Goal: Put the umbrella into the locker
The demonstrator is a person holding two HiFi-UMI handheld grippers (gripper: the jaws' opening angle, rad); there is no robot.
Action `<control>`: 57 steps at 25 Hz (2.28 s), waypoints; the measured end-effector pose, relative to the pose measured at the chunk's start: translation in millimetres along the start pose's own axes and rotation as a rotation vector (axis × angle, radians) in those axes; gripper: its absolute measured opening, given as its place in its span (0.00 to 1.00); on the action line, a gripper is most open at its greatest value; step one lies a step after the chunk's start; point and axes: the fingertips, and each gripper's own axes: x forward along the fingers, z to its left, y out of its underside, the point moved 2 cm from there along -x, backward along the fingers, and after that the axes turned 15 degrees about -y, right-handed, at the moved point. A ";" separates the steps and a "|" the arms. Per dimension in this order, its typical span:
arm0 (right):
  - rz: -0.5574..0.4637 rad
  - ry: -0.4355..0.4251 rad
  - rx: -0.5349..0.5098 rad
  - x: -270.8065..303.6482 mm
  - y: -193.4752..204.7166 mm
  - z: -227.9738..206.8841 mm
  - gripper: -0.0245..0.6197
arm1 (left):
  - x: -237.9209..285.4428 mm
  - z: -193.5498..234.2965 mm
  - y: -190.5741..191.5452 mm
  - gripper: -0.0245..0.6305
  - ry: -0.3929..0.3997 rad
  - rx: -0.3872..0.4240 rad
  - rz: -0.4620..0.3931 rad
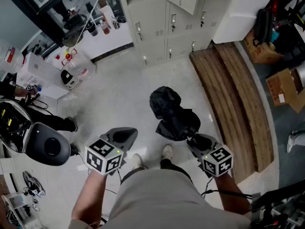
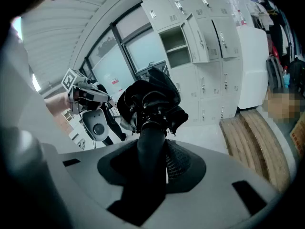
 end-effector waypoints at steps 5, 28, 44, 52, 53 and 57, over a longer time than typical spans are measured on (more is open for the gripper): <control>0.031 -0.007 0.003 1.4 17.5 51.4 0.27 | -38.0 -37.8 29.5 0.05 0.081 0.008 0.003; -0.138 0.141 0.130 70.2 10.1 207.4 0.27 | -167.3 -10.2 127.5 0.05 0.298 0.082 -0.083; -0.165 0.139 0.008 71.1 -156.8 73.9 0.27 | -78.0 48.1 1.0 0.05 0.249 0.125 -0.119; -0.153 0.114 -0.068 59.6 -238.0 -19.4 0.27 | -4.9 56.5 -96.2 0.05 0.234 0.158 -0.141; -0.158 0.113 -0.072 59.1 -245.8 -29.1 0.27 | 3.5 56.6 -104.4 0.05 0.237 0.161 -0.138; -0.166 0.111 -0.079 56.6 -268.9 -56.1 0.27 | 26.8 53.2 -128.4 0.05 0.265 0.173 -0.117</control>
